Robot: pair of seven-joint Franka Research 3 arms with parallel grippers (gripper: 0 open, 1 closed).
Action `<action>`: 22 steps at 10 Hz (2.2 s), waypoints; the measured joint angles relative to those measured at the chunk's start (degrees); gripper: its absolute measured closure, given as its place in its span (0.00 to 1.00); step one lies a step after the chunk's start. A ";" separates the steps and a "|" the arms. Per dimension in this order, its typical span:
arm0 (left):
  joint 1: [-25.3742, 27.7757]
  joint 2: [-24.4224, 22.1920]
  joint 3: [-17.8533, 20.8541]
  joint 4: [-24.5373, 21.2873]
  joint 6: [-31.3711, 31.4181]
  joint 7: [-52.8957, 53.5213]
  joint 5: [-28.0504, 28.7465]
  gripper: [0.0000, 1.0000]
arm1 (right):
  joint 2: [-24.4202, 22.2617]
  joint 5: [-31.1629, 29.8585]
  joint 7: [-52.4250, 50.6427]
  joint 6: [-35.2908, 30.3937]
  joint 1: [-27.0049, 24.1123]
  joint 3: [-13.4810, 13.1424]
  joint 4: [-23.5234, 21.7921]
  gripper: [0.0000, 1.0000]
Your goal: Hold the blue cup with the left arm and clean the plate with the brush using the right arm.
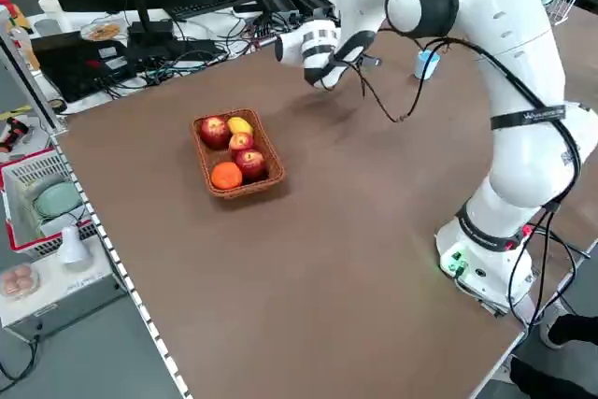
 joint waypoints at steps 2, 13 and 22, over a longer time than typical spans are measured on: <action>-4.17 2.64 0.06 -0.34 0.71 6.94 -6.15 0.00 | 1.57 1.25 -1.18 2.50 -0.08 2.05 0.03 0.00; -12.97 3.89 0.00 -1.64 10.96 9.54 -11.95 0.00 | 3.79 1.77 -3.37 7.67 -1.46 8.70 0.25 0.00; -19.37 6.30 0.01 -1.87 14.37 12.80 -19.13 0.01 | 3.81 1.76 -4.97 7.70 -2.05 8.81 0.24 0.55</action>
